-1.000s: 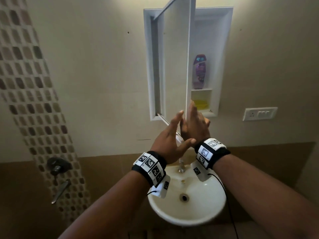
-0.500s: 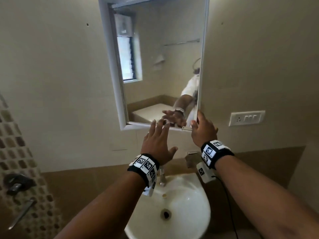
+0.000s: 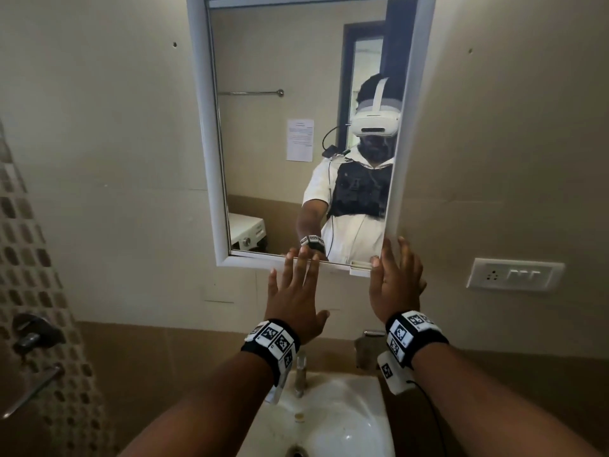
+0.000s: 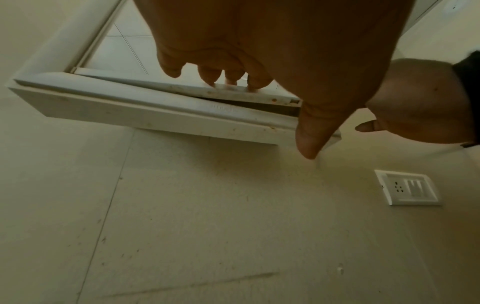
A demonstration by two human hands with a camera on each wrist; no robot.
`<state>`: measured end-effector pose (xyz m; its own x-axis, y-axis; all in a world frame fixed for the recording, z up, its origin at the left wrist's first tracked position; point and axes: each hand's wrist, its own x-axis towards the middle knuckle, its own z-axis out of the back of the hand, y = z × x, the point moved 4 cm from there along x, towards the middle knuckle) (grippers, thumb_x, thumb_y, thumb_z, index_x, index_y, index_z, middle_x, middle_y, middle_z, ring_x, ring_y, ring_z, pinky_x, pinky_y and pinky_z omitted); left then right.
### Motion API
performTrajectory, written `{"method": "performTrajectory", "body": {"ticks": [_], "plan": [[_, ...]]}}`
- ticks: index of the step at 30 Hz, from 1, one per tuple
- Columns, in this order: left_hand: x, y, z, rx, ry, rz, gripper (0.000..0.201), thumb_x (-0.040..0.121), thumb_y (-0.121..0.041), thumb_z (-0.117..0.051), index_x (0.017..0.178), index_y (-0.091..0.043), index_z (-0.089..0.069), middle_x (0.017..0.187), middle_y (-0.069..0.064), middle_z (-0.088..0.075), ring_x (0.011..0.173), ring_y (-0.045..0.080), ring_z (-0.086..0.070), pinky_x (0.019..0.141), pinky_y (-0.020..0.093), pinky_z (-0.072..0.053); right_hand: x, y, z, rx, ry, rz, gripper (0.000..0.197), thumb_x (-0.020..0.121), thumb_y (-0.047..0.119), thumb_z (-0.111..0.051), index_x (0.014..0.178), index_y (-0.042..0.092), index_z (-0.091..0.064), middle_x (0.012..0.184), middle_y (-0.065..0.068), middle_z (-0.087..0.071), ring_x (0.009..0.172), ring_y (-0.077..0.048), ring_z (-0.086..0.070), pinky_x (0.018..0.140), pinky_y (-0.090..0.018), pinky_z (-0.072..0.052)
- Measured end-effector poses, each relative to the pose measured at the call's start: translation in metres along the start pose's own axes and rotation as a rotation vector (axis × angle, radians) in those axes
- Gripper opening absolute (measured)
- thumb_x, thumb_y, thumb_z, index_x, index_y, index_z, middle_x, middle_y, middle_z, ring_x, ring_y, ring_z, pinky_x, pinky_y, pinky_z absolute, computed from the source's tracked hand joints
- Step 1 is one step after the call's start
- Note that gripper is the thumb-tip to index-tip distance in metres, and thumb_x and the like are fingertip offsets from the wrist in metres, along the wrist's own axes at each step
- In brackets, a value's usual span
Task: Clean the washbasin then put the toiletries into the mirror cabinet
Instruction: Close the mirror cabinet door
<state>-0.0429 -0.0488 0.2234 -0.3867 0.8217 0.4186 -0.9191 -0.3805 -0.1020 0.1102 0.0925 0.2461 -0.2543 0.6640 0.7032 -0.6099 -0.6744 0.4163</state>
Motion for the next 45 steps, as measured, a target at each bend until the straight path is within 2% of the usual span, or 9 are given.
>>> {"method": "performTrajectory", "body": {"ticks": [3,10,16,21,33,36,38,41,45], "plan": [[0.002,-0.001,-0.007,-0.006,0.014,0.023,0.121,0.084,-0.064,-0.063,0.154,-0.033,0.031,0.161,0.000,0.040,0.153,0.030,0.024,0.122,0.064,0.001,0.001,-0.003,-0.010,0.088,-0.017,-0.008,0.056,0.099,0.044,-0.026,0.153,0.033,-0.029,0.163,0.000,-0.017,0.147,-0.028,-0.016,0.109,-0.059,-0.027],[0.011,-0.004,-0.015,0.012,0.047,0.078,0.122,0.084,-0.064,-0.063,0.151,-0.035,0.036,0.159,-0.001,0.043,0.150,0.030,0.030,0.120,0.067,0.004,0.011,-0.011,-0.025,0.198,-0.012,-0.006,0.058,0.098,0.044,-0.022,0.155,0.041,-0.019,0.165,0.000,-0.015,0.150,-0.026,-0.015,0.109,-0.060,-0.026],[0.012,-0.007,-0.019,0.009,0.041,0.102,0.122,0.085,-0.064,-0.062,0.150,-0.034,0.037,0.159,-0.001,0.043,0.149,0.030,0.032,0.119,0.068,0.004,0.012,-0.010,-0.029,0.248,-0.065,-0.003,0.057,0.097,0.041,-0.025,0.153,0.035,-0.030,0.162,-0.005,-0.024,0.143,-0.033,-0.026,0.105,-0.061,-0.033],[0.015,-0.009,-0.019,0.016,0.046,0.116,0.119,0.086,-0.065,-0.060,0.151,-0.034,0.035,0.160,0.000,0.041,0.150,0.031,0.030,0.119,0.068,0.007,0.012,-0.008,-0.029,0.240,-0.071,-0.012,0.058,0.095,0.040,-0.026,0.153,0.037,-0.030,0.162,-0.004,-0.025,0.137,-0.035,-0.030,0.102,-0.057,-0.036],[0.018,-0.010,-0.013,0.061,0.043,0.100,0.125,0.082,-0.061,-0.068,0.153,-0.034,0.032,0.164,0.000,0.031,0.153,0.031,0.023,0.117,0.073,-0.002,0.012,-0.005,-0.031,0.252,-0.064,-0.062,0.051,0.101,0.042,-0.030,0.151,0.049,-0.025,0.163,-0.002,-0.023,0.136,-0.035,-0.033,0.104,-0.055,-0.035],[0.017,-0.004,-0.012,0.018,0.043,0.076,0.125,0.079,-0.060,-0.071,0.156,-0.035,0.024,0.166,-0.003,0.026,0.155,0.029,0.017,0.118,0.071,-0.009,0.009,0.001,-0.027,0.285,-0.099,-0.104,0.049,0.104,0.044,-0.031,0.152,0.047,-0.025,0.163,0.001,-0.022,0.137,-0.033,-0.033,0.107,-0.056,-0.035],[0.011,0.001,-0.013,0.001,0.044,0.056,0.118,0.081,-0.062,-0.069,0.158,-0.037,0.017,0.166,-0.005,0.025,0.155,0.028,0.014,0.120,0.067,-0.011,0.002,0.005,-0.031,0.291,-0.089,-0.137,0.055,0.103,0.040,-0.038,0.154,0.044,-0.019,0.165,0.002,-0.016,0.139,-0.033,-0.030,0.106,-0.058,-0.032],[-0.011,0.017,-0.021,-0.002,0.039,0.077,0.113,0.082,-0.062,-0.068,0.158,-0.039,0.011,0.166,-0.004,0.026,0.155,0.030,0.016,0.121,0.064,-0.010,-0.025,0.011,-0.041,0.302,-0.090,-0.194,0.078,0.092,0.039,-0.056,0.157,0.035,-0.013,0.165,-0.006,-0.007,0.144,-0.034,-0.022,0.104,-0.063,-0.032],[-0.049,0.055,-0.033,0.031,0.029,0.171,0.115,0.077,-0.060,-0.072,0.158,-0.042,0.008,0.167,-0.001,0.023,0.154,0.034,0.019,0.120,0.066,-0.013,-0.078,0.042,-0.071,0.280,0.002,-0.046,0.095,0.077,0.036,-0.068,0.156,0.028,-0.015,0.163,-0.015,-0.006,0.147,-0.035,-0.014,0.106,-0.061,-0.026]]}}
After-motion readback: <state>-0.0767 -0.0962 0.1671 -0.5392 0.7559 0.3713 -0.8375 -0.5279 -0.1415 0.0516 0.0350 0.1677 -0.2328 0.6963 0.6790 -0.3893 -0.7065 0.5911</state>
